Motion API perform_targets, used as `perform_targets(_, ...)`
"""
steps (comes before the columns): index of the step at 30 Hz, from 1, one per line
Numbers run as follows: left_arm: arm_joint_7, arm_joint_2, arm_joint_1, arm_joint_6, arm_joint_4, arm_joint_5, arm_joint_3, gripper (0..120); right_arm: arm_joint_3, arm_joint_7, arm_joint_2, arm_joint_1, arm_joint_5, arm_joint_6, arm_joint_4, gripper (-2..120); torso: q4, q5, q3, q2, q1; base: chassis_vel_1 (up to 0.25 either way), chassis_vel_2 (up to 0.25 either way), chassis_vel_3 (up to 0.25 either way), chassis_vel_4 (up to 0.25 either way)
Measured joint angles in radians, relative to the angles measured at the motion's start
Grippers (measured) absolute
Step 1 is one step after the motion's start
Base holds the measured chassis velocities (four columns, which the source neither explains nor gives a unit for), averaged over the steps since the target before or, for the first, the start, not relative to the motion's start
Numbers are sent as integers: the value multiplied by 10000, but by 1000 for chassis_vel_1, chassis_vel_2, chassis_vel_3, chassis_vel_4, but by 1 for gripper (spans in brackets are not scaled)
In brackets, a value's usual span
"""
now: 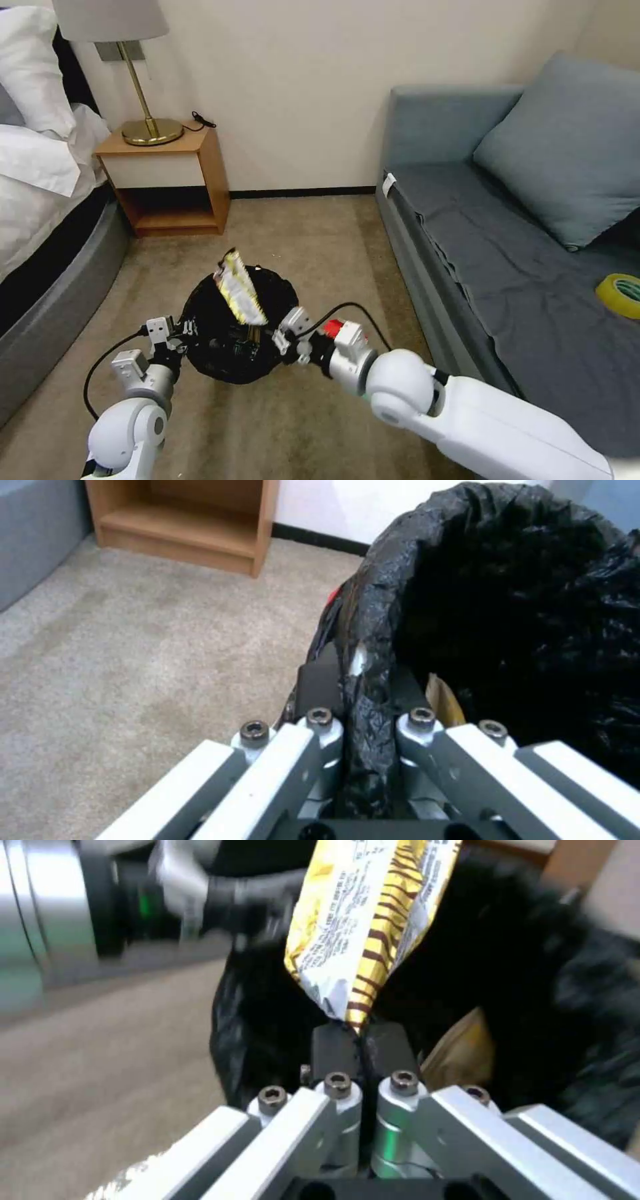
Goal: Pick up the trash bin, then pick up the garbage on the floor and place it into the trash bin.
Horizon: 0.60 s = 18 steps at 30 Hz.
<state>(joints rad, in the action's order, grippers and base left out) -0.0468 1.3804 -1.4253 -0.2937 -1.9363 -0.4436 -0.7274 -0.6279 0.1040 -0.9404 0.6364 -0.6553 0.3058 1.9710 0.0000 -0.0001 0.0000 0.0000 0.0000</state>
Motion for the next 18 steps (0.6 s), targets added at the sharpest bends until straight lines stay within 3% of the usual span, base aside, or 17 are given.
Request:
perform_targets(10,-153,13,-309,18,-275,-16,-71,4,-453,118,-592,31,330,-15,-1070,0,0,0,0,0,0,0,0,0,0)
perform_targets(15,-198,-6,-399,22,-370,-24,-104,4,-454,240,-811,35,343,-2,-1285,11,1,0,0,0,0,0,0,0,0)
perform_targets(18,-238,47,-488,58,-456,-19,-130,4,-489,435,-916,29,335,58,-1440,26,0,0,0,0,0,0,0,0,0)
